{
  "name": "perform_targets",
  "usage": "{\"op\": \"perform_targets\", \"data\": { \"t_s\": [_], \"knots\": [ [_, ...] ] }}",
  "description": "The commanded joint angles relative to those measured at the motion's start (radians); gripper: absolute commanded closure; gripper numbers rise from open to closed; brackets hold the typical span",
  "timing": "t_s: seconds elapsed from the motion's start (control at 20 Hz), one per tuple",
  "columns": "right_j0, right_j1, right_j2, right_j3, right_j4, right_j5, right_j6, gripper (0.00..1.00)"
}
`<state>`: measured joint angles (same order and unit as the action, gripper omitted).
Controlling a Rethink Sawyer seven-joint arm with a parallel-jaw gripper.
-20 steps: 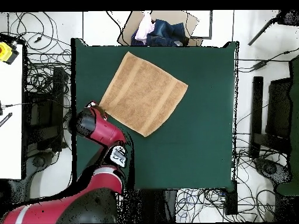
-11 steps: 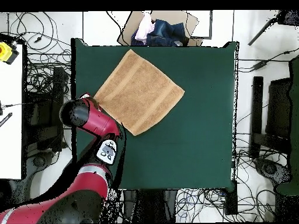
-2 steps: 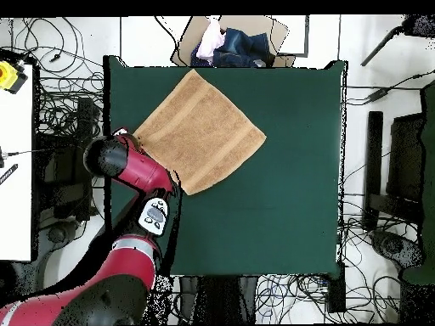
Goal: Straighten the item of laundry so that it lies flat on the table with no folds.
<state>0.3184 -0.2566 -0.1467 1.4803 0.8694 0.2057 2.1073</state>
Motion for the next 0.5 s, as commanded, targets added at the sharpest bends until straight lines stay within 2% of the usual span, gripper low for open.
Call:
{"op": "perform_targets", "data": {
  "t_s": [0.05,0.35,0.5],
  "knots": [
    [-0.034,0.005,0.036,0.013,0.058,-0.026,0.289,0.0],
    [-0.071,-0.02,0.081,0.041,0.051,-0.044,0.266,0.0],
    [-0.07,-0.025,0.072,0.036,0.051,-0.018,0.269,0.0]
  ]
}}
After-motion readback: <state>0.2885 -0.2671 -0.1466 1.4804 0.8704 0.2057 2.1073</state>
